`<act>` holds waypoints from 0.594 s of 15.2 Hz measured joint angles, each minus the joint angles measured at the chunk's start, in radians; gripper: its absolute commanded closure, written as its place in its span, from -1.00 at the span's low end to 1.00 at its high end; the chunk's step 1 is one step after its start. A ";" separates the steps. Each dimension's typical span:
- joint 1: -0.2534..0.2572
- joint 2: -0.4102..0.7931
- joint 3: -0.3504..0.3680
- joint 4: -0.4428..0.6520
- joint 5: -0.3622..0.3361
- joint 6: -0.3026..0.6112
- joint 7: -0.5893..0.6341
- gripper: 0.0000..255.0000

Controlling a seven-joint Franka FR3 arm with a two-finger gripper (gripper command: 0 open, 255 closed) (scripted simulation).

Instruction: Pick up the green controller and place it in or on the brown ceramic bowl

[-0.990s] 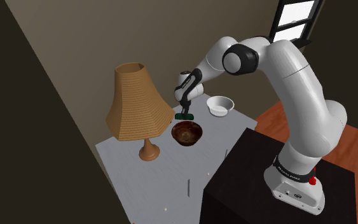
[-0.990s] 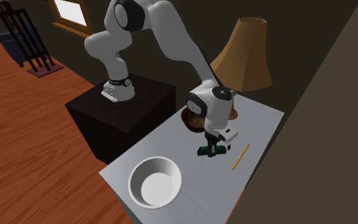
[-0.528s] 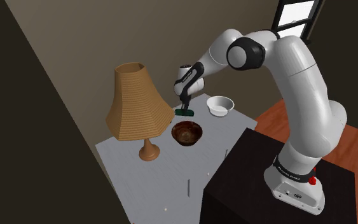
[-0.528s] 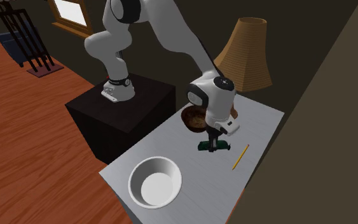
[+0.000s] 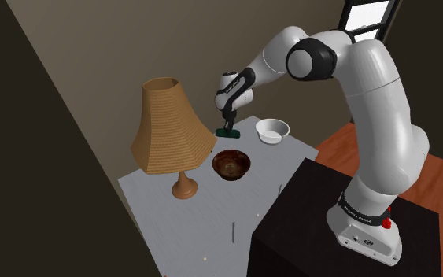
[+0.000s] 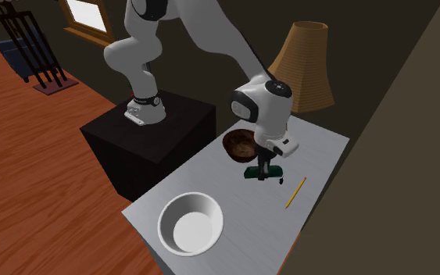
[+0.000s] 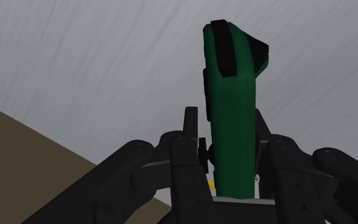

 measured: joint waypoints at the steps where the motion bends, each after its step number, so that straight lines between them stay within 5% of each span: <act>1: 0.002 -0.010 -0.001 0.000 -0.001 -0.011 0.002 1.00; 9: 0.006 -0.089 -0.007 -0.007 -0.010 -0.082 0.007 1.00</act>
